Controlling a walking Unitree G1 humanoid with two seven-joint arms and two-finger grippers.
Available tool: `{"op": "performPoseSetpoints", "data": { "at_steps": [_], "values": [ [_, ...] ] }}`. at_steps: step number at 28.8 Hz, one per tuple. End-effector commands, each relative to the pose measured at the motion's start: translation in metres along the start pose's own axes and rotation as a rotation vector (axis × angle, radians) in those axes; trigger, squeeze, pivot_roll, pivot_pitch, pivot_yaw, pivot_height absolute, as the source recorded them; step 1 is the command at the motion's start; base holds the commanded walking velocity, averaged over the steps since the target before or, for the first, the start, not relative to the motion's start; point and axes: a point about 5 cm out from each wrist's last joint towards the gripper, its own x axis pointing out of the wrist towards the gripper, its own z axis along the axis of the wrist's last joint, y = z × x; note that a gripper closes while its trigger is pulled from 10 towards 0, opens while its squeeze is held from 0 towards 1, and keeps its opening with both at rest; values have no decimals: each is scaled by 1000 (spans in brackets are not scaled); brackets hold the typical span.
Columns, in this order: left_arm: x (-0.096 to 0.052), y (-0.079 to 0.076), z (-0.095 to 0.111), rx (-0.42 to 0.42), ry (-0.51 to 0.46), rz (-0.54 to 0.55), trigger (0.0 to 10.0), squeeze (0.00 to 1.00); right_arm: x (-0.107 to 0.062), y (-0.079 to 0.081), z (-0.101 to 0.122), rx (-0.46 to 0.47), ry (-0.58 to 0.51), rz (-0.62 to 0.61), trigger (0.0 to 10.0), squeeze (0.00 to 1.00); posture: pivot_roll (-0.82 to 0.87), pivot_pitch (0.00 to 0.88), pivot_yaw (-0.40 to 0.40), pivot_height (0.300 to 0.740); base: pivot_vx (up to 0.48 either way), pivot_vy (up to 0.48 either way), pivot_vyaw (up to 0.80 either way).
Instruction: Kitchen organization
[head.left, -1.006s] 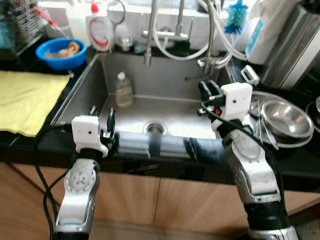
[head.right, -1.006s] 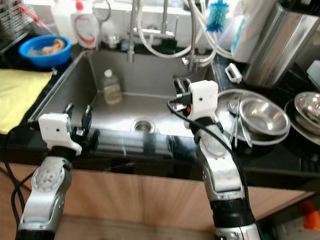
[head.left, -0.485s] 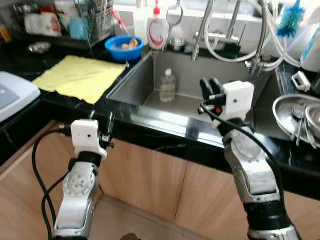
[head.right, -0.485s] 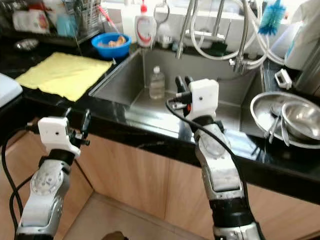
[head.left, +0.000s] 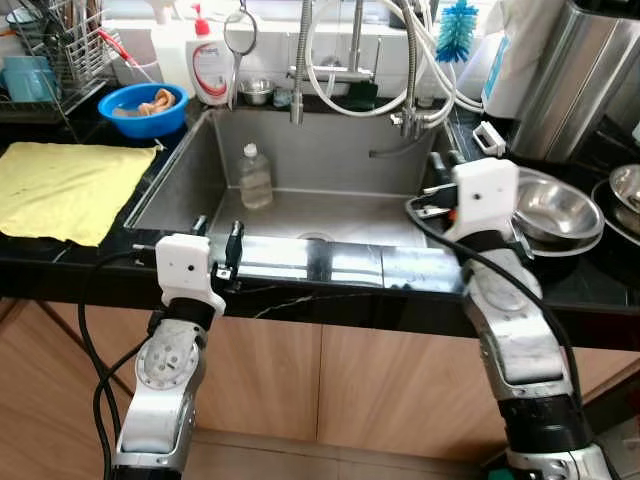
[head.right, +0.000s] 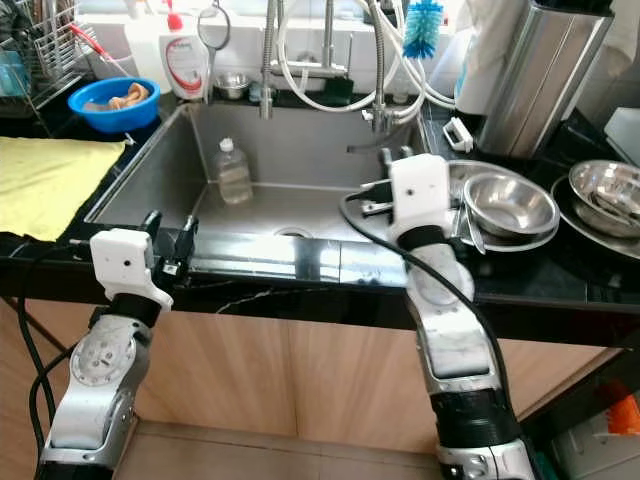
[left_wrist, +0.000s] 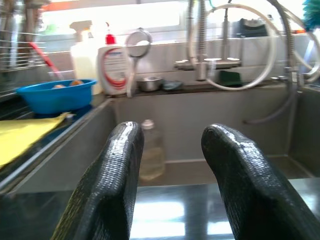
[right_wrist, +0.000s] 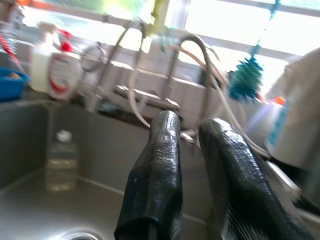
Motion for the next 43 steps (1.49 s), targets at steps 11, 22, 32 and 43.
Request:
{"op": "performPoseSetpoints", "data": {
  "at_steps": [11, 22, 32, 43],
  "values": [
    [6, 7, 2, -39, 6, 37, 10000, 0, 7, 1, 10, -26, -53, 2, 10000, 0, -65, 0, -27, 706, 0, 213, -369],
    [3, 7, 2, -41, 9, 30, 10000, 0, 8, -10, 5, -57, 3, -75, 10000, 0, -63, 2, -32, 706, 0, 179, -369],
    [3, 4, -1, -50, 28, 8, 10000, 0, -5, -40, -22, -270, 193, -189, 10000, 0, -72, 0, -30, 706, 0, 0, -46],
    [0, 2, -4, -53, 43, -18, 10000, 0, -21, -26, -51, -510, 423, 48, 10000, 0, -72, 0, -20, 706, 0, 0, 0]
  ]
}}
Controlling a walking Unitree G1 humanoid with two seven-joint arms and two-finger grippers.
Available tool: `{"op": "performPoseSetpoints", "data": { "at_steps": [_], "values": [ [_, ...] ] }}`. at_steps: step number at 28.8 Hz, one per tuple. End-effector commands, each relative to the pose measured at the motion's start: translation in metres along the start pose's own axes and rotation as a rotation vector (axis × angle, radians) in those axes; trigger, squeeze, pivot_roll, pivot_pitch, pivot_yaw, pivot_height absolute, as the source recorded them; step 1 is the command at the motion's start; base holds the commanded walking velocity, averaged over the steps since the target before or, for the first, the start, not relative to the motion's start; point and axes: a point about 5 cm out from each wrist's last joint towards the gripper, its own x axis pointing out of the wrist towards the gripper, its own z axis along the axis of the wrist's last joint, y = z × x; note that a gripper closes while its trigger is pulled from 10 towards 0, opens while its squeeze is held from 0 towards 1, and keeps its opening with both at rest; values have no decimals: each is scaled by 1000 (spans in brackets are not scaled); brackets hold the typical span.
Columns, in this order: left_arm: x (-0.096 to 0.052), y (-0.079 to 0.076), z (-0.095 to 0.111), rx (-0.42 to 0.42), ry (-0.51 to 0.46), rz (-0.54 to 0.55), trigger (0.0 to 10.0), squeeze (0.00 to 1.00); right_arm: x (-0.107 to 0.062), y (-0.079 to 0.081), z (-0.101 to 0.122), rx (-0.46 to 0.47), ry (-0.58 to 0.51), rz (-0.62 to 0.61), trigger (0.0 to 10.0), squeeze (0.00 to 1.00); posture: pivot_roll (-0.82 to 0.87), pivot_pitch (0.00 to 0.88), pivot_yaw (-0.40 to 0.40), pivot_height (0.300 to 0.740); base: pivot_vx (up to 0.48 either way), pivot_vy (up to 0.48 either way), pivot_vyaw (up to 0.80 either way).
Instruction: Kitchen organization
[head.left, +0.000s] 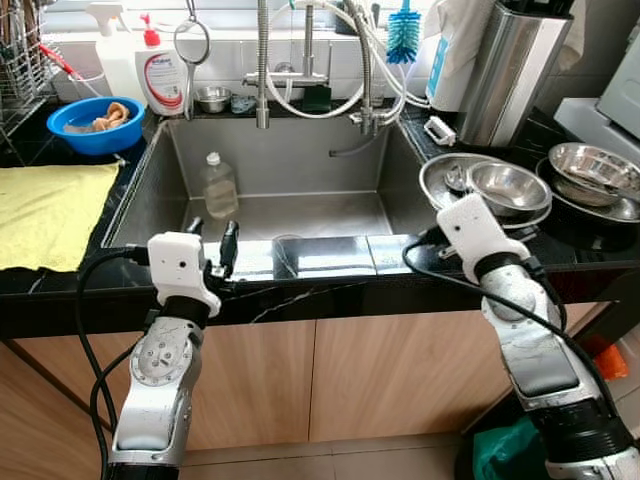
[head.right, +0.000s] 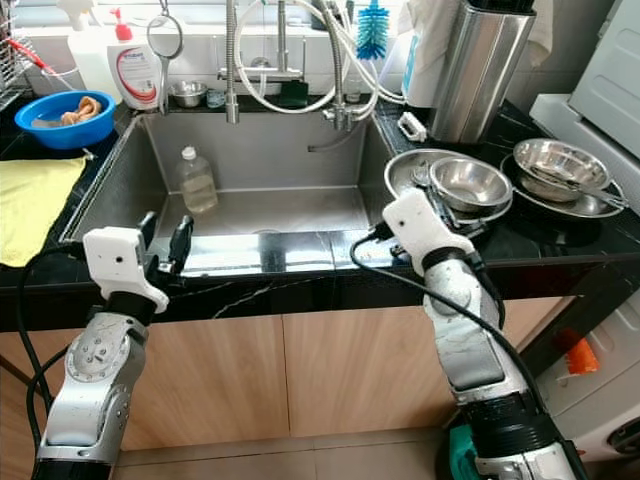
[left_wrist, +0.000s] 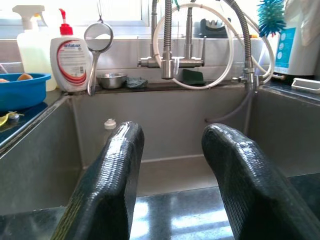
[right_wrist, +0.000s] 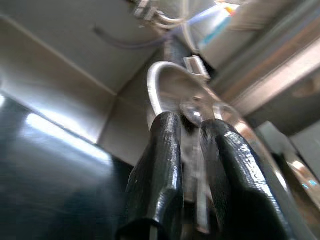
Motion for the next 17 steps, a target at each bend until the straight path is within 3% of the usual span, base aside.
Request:
{"op": "performPoseSetpoints", "data": {
  "at_steps": [1, 7, 9, 10, 11, 12, 13, 14, 15, 16, 17],
  "values": [
    [0, -2, -2, -11, 17, -16, 10000, 0, -1, 3, 1, -20, 8, 30, 10000, 0, -71, 0, -19, 706, 0, 0, 0],
    [0, -1, -2, -10, 19, -17, 10000, 0, -1, 3, 3, -50, 15, 37, 10000, 0, -71, 0, -19, 706, 0, 0, 0],
    [-1, -1, -2, -9, 22, -17, 10000, 0, -1, 4, 2, -22, 21, 51, 10000, 0, -67, 0, -21, 706, 0, 0, 0],
    [-2, 0, -3, -9, 23, -16, 10000, 0, -1, 4, 2, -20, 19, 50, 10000, 180, -69, 0, -22, 706, 0, 0, 0],
    [-2, 0, -3, -8, 24, -14, 10000, 0, -2, 2, 3, -25, 17, 42, 10000, 447, -69, 0, -22, 706, 0, 0, 0],
    [-2, 0, -3, -8, 24, -14, 10000, 0, -2, 2, 3, -25, 17, 42, 10000, 447, -69, 0, -22, 706, 0, 0, 0],
    [-2, 1, -3, -8, 26, -12, 10000, 0, -2, 2, 3, -27, 18, 41, 10000, 890, -69, 0, -22, 706, 0, 0, 0],
    [-3, 1, -4, -8, 27, -11, 10000, 0, -2, 2, 4, -40, 16, 39, 10000, 839, -69, 0, -22, 706, 0, 0, 0],
    [-3, 1, -4, -8, 28, -11, 10000, 0, -1, 1, 5, -50, 14, 37, 10000, 471, -68, 0, -24, 706, 0, 0, 0],
    [-3, 1, -4, -8, 28, -11, 10000, 0, -1, 1, 5, -54, 13, 35, 10000, 0, -68, 0, -24, 706, 0, 0, 0],
    [-3, 1, -4, -9, 31, -9, 10000, 0, -1, 1, 5, -55, 13, 34, 10000, 0, -68, 0, -24, 706, 0, 0, 0]
  ]
}}
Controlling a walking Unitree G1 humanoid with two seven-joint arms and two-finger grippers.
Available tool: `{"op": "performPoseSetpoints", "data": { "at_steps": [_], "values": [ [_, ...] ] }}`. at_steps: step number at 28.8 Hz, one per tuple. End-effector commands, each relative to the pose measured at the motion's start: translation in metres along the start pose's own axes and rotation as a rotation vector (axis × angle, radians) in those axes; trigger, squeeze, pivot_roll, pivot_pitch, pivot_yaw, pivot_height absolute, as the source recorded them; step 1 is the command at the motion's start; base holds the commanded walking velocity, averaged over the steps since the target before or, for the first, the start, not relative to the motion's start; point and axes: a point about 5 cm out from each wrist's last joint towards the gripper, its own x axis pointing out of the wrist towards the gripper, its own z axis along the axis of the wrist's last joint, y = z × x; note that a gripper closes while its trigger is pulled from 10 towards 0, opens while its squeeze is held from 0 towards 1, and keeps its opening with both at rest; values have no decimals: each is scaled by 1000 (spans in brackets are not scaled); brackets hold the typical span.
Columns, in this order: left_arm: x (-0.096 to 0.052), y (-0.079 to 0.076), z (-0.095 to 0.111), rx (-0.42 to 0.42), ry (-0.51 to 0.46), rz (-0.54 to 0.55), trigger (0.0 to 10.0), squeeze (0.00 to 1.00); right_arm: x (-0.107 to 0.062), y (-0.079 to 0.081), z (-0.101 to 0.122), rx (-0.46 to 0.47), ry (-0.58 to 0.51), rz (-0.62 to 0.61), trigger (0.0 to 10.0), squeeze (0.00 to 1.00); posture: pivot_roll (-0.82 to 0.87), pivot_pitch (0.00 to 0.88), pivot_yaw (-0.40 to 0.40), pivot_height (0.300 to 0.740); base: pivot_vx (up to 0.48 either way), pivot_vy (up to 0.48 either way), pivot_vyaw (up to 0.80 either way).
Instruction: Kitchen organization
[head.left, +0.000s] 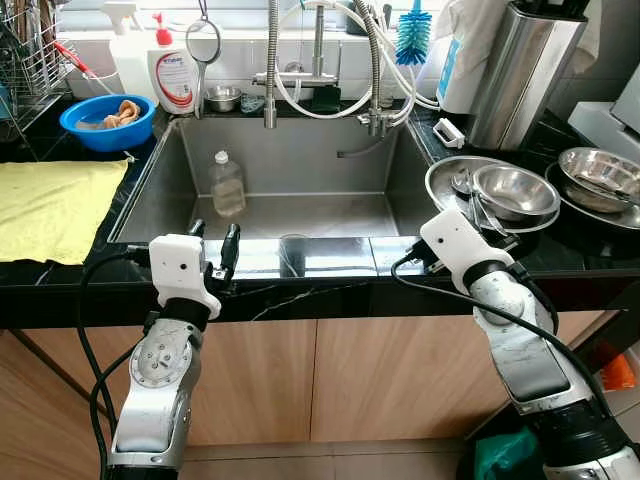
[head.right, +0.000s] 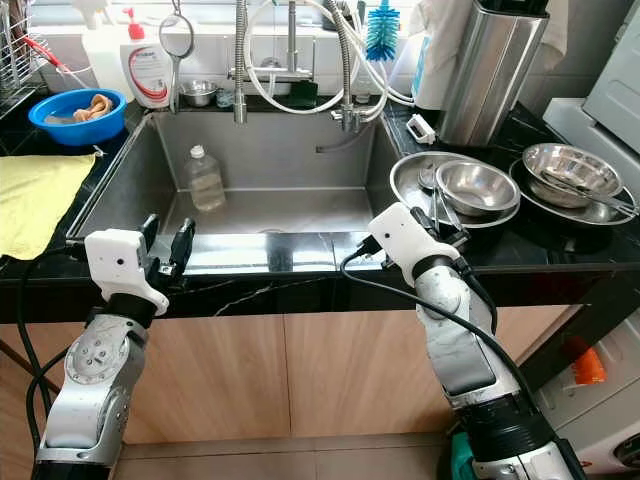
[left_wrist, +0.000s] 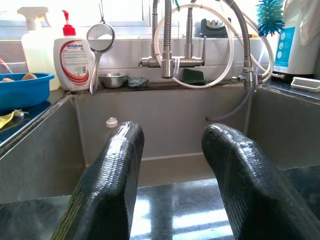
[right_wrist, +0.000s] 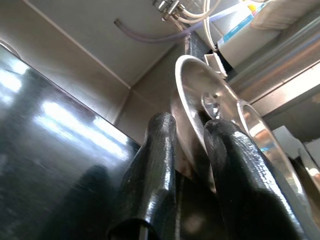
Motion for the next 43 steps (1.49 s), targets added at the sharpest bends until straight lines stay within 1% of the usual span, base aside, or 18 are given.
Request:
{"op": "performPoseSetpoints", "data": {
  "at_steps": [1, 14, 22, 23, 24, 25, 26, 29, 30, 31, 32, 40, 41, 42, 43],
  "values": [
    [-1, 1, -3, -11, 21, 2, 10000, 0, -1, -5, 8, -14, -23, -12, 10000, 0, -68, 0, -24, 706, 0, 0, 0],
    [-2, -1, -5, -15, 33, -1, 10000, 0, 0, -5, 6, -32, -11, -10, 10000, 0, -68, 0, -30, 706, 0, 0, 0],
    [-2, 0, -5, -14, 35, 1, 10000, 0, 2, -8, 9, -22, -18, -20, 10000, 0, -68, 0, -30, 706, 0, 0, 0],
    [-2, 0, -5, -15, 36, 2, 10000, 0, 2, -8, 9, -18, -18, -23, 4588, 0, -69, 1, -30, 706, 0, 0, 0],
    [-2, 0, -5, -15, 36, 2, 10000, 0, 2, -8, 9, -16, -18, -23, 4588, 0, -69, 1, -30, 706, 0, 0, 0],
    [-2, 0, -5, -15, 36, 2, 10000, 0, 2, -8, 8, -14, -17, -23, 3529, 0, -69, 1, -30, 706, 0, 0, 0],
    [-2, 0, -5, -15, 37, 2, 10000, 0, 2, -8, 8, -8, -14, -22, 0, 0, -68, 3, -30, 706, 0, 0, 0],
    [-3, -1, -6, -16, 40, 1, 10000, 0, 2, -7, 7, -6, -8, -18, 78, 0, -67, 2, -30, 706, 0, 0, 0],
    [-3, -1, -6, -16, 41, 0, 10000, 0, 2, -7, 7, -7, -5, -17, 1961, 0, -67, 2, -30, 706, 0, 0, 0],
    [-3, -1, -6, -15, 42, 0, 10000, 0, 2, -6, 6, -9, -1, -14, 4902, 0, -66, 4, -30, 706, 0, 0, 0],
    [-3, -1, -6, -16, 43, -1, 10000, 0, 3, -6, 5, -9, 3, -13, 10000, 0, -65, 4, -30, 706, 0, 0, 0],
    [-4, -2, -7, -18, 48, -5, 10000, 0, 2, -5, 4, -9, 12, -8, 10000, 0, -67, 5, -30, 706, 0, 0, 0],
    [-4, -2, -7, -18, 49, -6, 10000, 0, 2, -4, 4, -6, 8, -8, 1686, 0, -67, 4, -30, 706, 0, 0, 0],
    [-4, -2, -7, -18, 49, -6, 10000, 0, 2, -4, 4, -4, 7, -8, 1686, 0, -67, 4, -30, 706, 0, 0, 0],
    [-4, -2, -7, -18, 50, -6, 10000, 0, 2, -4, 5, -3, 5, -9, 0, 0, -65, 4, -31, 706, 0, 0, 0]
  ]
}}
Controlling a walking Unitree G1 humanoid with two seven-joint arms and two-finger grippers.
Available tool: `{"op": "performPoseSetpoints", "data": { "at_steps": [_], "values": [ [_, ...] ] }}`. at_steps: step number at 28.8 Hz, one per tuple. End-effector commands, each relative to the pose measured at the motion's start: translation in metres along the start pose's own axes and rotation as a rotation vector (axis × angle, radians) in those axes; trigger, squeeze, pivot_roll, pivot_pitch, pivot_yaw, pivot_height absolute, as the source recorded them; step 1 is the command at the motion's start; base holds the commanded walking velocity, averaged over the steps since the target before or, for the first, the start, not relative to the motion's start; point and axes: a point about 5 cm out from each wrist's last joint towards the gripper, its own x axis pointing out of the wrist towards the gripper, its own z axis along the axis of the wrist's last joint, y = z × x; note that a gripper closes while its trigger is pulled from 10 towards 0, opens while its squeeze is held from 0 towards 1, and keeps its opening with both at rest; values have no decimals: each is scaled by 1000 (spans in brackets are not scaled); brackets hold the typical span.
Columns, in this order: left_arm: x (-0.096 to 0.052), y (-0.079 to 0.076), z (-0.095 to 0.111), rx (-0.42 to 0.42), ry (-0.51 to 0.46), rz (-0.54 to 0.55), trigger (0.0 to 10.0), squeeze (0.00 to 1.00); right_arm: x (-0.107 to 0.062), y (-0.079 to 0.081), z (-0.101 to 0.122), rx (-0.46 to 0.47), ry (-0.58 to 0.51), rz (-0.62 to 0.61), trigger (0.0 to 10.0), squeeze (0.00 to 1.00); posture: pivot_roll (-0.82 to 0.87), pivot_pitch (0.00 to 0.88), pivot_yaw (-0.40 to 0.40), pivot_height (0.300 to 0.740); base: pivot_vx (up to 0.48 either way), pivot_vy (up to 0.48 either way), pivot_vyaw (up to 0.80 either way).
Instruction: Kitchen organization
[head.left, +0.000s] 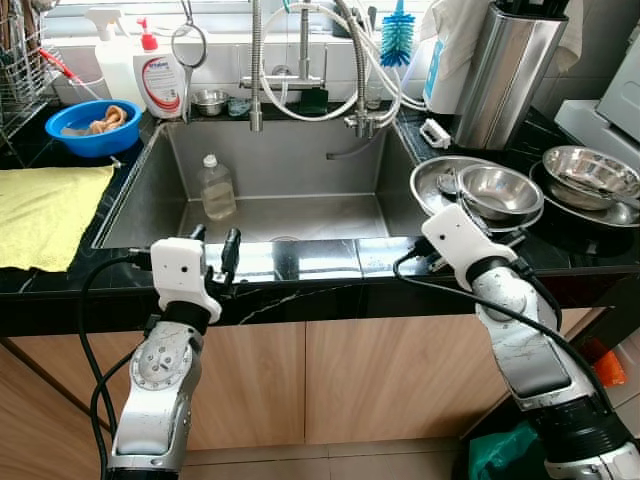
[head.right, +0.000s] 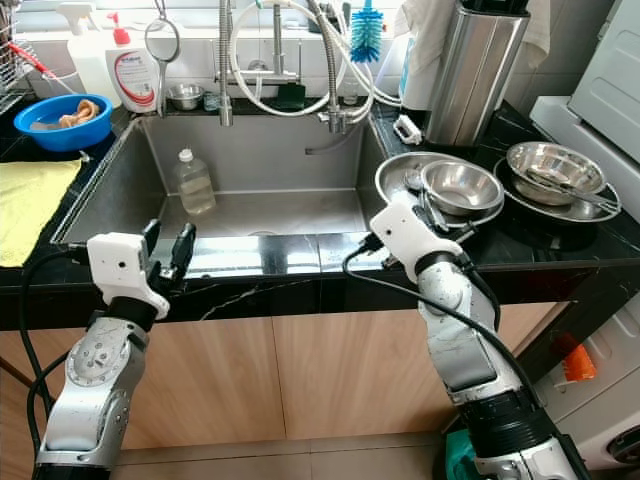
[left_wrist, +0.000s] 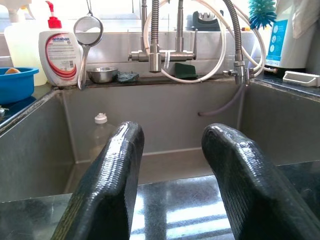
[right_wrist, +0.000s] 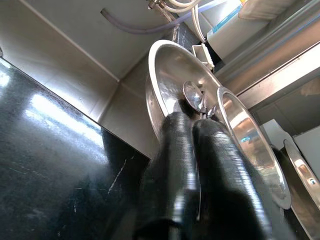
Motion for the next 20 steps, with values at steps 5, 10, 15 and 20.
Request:
{"op": "performPoseSetpoints", "data": {
  "at_steps": [5, 10, 15, 20],
  "values": [
    [-2, -1, -4, -10, 29, -6, 10000, 0, 2, -2, 3, 13, -3, -5, 0, 0, -65, 5, -32, 706, 0, 0, 0],
    [-2, -1, -5, -10, 30, -4, 10000, 0, 2, -3, 4, 15, -7, -9, 0, 0, -65, 3, -32, 706, 0, 0, 0],
    [-2, -1, -5, -9, 29, -3, 10000, 0, 2, -5, 11, 27, -58, -26, 0, 0, -65, 3, -32, 706, 0, 0, 0],
    [-2, -1, -5, -10, 29, -2, 10000, 0, 2, -5, 11, 27, -61, -27, 0, 0, -65, 3, -32, 706, 0, 0, 0]
  ]
}}
